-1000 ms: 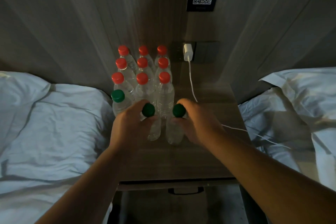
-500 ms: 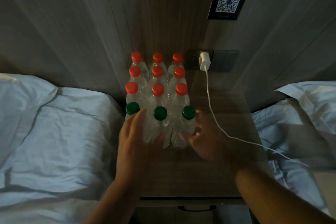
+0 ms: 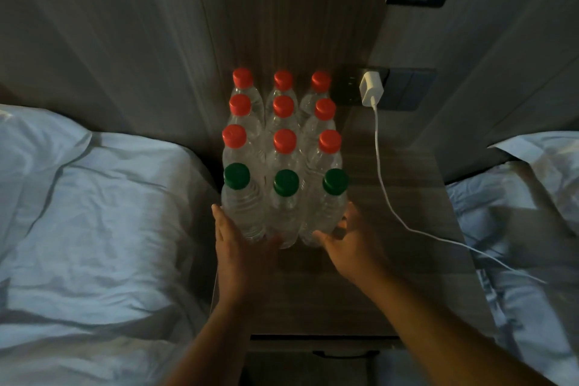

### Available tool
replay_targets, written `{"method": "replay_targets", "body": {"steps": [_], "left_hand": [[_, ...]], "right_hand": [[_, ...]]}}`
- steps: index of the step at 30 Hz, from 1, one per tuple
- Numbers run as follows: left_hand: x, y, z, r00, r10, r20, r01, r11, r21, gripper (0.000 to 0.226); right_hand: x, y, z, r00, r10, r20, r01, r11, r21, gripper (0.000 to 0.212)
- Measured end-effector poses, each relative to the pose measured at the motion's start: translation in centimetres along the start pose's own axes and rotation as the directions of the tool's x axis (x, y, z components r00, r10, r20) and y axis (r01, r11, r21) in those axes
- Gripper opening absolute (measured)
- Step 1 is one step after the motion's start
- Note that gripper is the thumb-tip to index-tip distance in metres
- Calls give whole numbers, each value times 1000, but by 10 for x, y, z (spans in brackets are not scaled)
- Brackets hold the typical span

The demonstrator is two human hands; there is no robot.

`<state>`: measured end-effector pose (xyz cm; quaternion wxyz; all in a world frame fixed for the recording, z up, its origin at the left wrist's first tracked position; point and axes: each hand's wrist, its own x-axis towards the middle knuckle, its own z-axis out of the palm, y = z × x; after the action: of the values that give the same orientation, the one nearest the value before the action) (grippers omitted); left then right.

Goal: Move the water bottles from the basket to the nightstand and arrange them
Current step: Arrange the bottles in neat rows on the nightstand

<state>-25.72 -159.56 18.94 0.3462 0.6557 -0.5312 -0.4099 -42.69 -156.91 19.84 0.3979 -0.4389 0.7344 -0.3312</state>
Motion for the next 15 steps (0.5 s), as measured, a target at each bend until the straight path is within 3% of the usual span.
{"method": "replay_targets", "body": {"steps": [8, 11, 13, 15], "left_hand": [[6, -7, 3, 997, 37, -73, -39, 999, -27, 109], [10, -11, -3, 997, 79, -12, -79, 995, -58, 113], [11, -18, -13, 993, 99, 57, -91, 989, -119, 116], [16, -19, -29, 992, 117, 42, -105, 969, -222, 106]], "right_hand": [[6, 1, 2, 999, -25, -44, 24, 1000, -16, 58], [3, -3, -1, 999, -40, 6, 40, 999, -13, 50], [1, -11, -7, 995, -101, 18, 99, 992, 81, 37], [3, -28, -16, 973, -219, -73, 229, 957, 176, 47]]}}
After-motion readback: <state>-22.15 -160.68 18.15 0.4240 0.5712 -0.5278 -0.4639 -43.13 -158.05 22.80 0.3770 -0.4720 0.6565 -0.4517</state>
